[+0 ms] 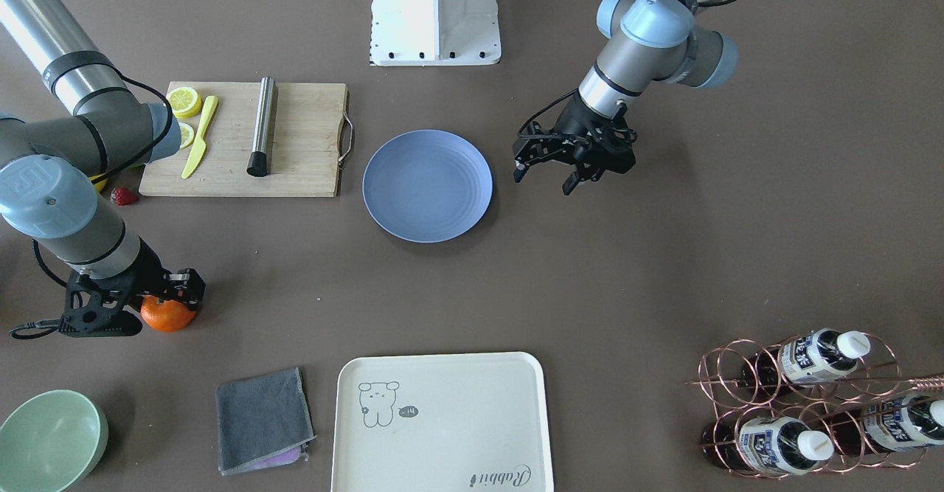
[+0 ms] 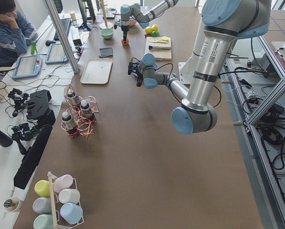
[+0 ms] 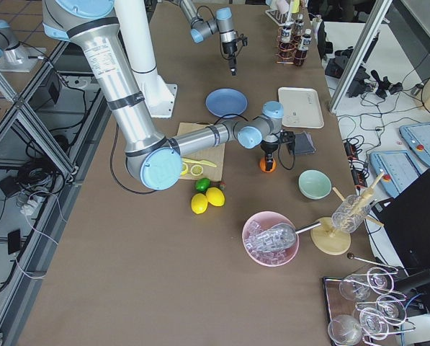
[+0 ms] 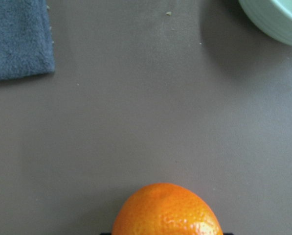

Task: Pick orange to plate
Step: 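Grasp the orange with the right gripper while the left arm withdraws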

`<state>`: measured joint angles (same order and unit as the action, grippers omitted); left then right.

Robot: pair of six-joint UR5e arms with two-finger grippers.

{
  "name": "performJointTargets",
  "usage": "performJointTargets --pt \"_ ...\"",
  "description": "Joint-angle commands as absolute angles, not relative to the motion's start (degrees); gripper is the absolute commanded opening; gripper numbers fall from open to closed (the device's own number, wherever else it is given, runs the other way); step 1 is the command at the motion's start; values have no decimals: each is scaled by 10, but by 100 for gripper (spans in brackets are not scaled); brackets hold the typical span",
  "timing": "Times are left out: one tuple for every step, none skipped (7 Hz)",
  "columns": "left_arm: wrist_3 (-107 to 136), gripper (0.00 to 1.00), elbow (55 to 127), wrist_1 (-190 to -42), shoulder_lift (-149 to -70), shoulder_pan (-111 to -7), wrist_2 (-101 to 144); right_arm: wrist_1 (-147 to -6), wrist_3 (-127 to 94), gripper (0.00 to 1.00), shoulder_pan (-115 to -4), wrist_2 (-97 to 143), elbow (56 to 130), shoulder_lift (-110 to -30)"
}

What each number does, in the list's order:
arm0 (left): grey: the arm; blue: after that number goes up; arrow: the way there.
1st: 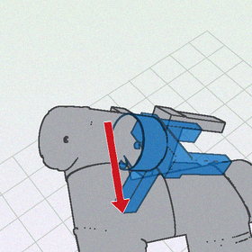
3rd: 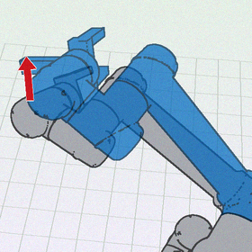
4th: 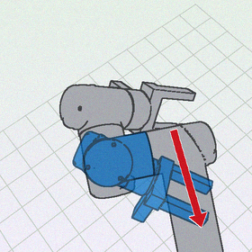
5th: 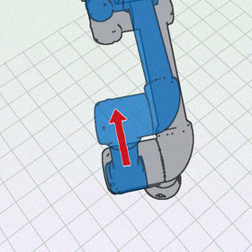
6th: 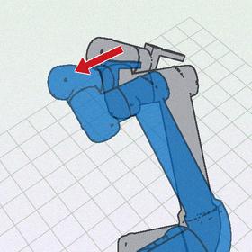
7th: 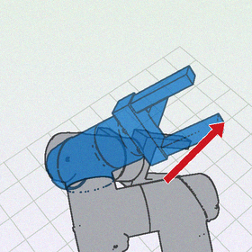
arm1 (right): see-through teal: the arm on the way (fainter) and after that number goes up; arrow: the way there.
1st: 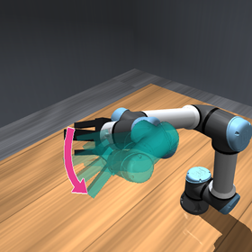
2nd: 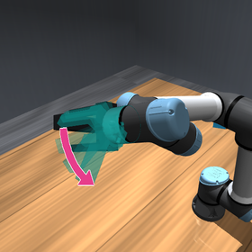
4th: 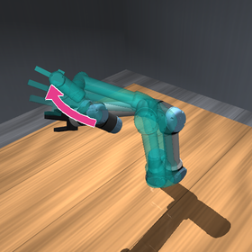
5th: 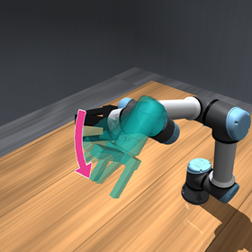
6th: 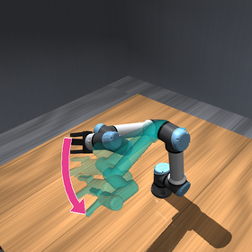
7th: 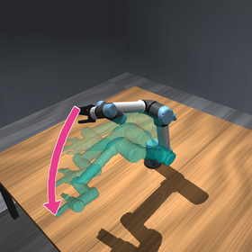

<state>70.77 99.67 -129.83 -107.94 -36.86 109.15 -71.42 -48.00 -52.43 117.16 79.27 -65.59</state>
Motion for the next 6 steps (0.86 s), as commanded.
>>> performJointTargets --pt "542 98 1001 -1297 -992 -538 1256 -712 -492 0 -523 1171 798 -653" --pt "449 98 993 -1296 -953 -622 1318 -712 -524 0 -522 1175 806 -642" --pt "310 98 977 -1283 -922 -707 1366 -718 -545 0 -520 1176 828 -637" --pt "161 98 968 -1196 -912 -773 1387 -721 -557 0 -518 1177 842 -636" --pt "-16 98 969 -1094 -911 -851 1364 -721 -581 0 -512 1176 845 -626" --pt "-144 98 967 -1028 -911 -890 1316 -721 -600 0 -503 1176 846 -615"
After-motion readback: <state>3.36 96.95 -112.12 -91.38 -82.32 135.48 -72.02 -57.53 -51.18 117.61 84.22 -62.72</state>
